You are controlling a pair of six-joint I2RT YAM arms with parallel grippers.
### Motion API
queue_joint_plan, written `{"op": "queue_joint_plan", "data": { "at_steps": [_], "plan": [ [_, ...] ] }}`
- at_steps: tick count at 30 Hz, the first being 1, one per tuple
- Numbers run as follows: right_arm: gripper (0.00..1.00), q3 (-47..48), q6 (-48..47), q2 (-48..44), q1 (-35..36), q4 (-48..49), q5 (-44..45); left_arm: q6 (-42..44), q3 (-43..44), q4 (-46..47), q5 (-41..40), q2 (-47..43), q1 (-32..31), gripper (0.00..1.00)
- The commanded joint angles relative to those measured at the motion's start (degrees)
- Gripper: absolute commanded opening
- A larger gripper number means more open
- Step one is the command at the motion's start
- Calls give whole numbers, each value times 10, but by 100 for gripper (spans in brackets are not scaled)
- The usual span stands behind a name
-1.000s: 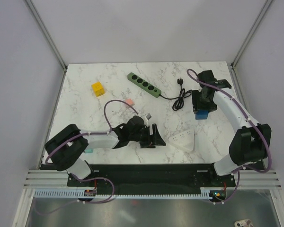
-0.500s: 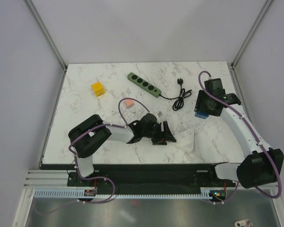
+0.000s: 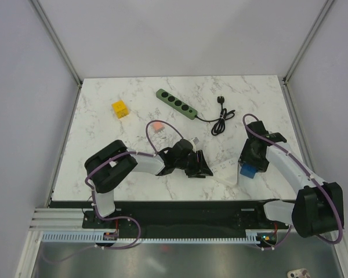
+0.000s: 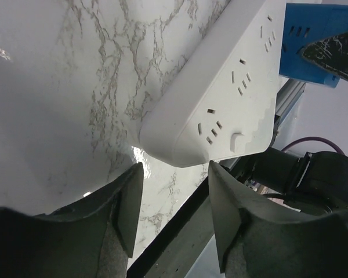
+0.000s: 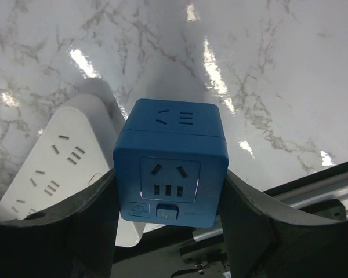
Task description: Insert the plug
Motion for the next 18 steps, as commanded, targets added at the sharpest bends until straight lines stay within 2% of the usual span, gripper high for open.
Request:
{"op": "queue_joint_plan", "data": {
  "at_steps": [1,5,9,15,17,18],
  "plan": [
    [0,-14,41,-43,18,25,-52,16,10,1,7,-6,-3,52],
    [0,-44,73,-70,53,91,-97,38,13,-6,-3,-12,1,42],
    [0,-57,107,-71,59,117,-96,78,43,-47,-13,-11,18,35],
    [0,-58,139,-61,60,164,-93,124,96,-124,-28,-10,64,34],
    [0,-50,123,-49,59,172,-86,131,109,-147,-27,-13,69,36],
    [0,-42,112,-31,60,169,-79,133,113,-154,-30,-15,70,42]
  ]
}}
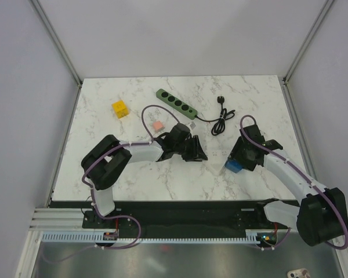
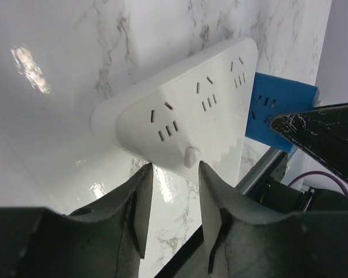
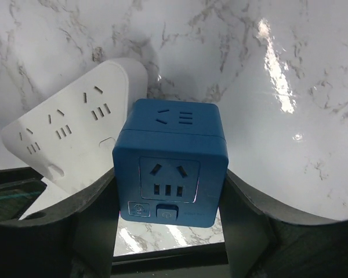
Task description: Insert the plug
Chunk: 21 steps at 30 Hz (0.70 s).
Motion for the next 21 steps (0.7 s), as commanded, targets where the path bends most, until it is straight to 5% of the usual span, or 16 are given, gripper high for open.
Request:
{"op": "queue_joint_plan", "data": {
  "at_steps": [1,7,13,16,19,21],
  "plan": [
    [0,25,-25,33,1,40,6,47,27,-51,-15,-16,9,46],
    [0,147,-170,101,-9,-81,112,69,31,-135,-45,-72,16,60],
    [0,251,-294,146,-9,-109,-41,127,17,-209,-66,-212,38,68],
    [0,273,-314,158,-9,-115,-75,168,-2,-240,-58,-281,59,77],
    [0,275,-324,172,-9,-115,-84,218,-14,-268,-62,-337,74,99],
    [0,275,-342,190,-9,-116,-100,241,-22,-292,-83,-357,80,100]
  ]
}}
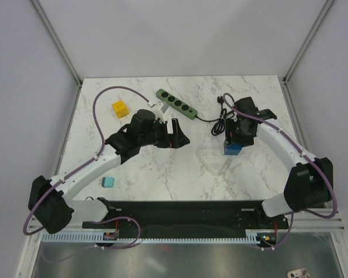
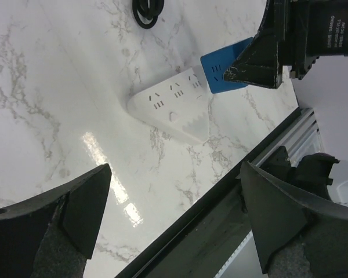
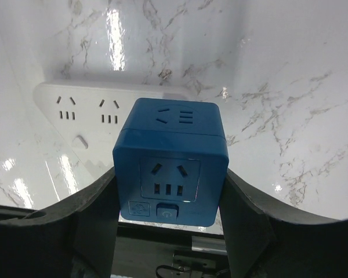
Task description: Insert the plug
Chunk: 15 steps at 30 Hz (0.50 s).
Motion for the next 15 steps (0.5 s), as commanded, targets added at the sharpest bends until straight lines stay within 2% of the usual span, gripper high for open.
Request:
{"op": "queue_joint_plan", "data": {
  "at_steps": [1,9,15],
  "plan": [
    [0,22,-50,24,-1,-13,-63,81,-22,-65,-30,-41,8,100],
    [0,63,-72,57,0,-32,-105,82,-35,-66,9,-49,13,100],
    [0,71,-68,86,-1,-48,-101,85,-43,-66,3,-50,13,100]
  ]
}}
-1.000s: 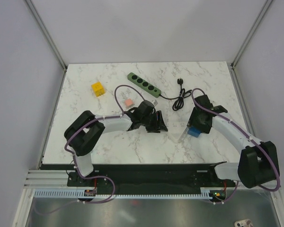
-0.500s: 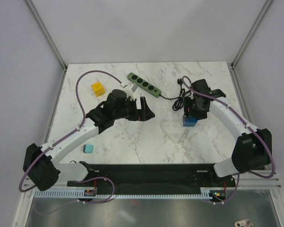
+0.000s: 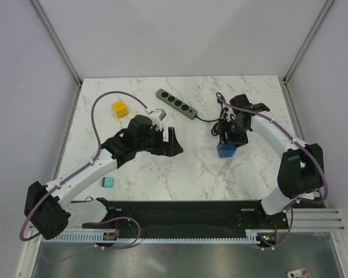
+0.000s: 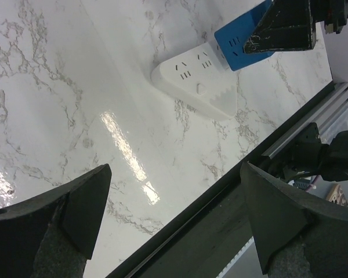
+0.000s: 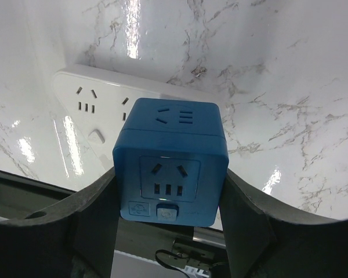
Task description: Insert the plug
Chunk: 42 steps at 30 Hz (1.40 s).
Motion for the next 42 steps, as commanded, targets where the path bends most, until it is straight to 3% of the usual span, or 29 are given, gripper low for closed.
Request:
{"op": "queue_joint_plan", "data": {
  "at_steps": [1,10,15,19,20,23,26,31,42],
  "plan": [
    [0,27,-5,12,0,-18,-14,27,-9,-2,6,-3,2,100],
    [0,42,7,31,0,-52,-1,8,-18,9,11,-6,1,99],
    [0,58,7,39,0,-65,1,-26,-40,67,58,12,2,91],
    [0,67,7,42,-1,-68,6,-53,-51,126,98,47,2,78],
    [0,70,7,43,0,-69,6,-58,-51,141,113,64,2,67],
    [0,85,4,50,0,-80,8,-81,-40,188,137,107,1,51],
    [0,75,0,54,1,-81,2,-93,-19,211,148,142,0,44],
    [0,52,0,57,6,-77,9,-102,8,243,164,216,-7,40],
    [0,46,-2,75,21,-74,6,-102,25,272,165,283,-17,38]
  ]
}}
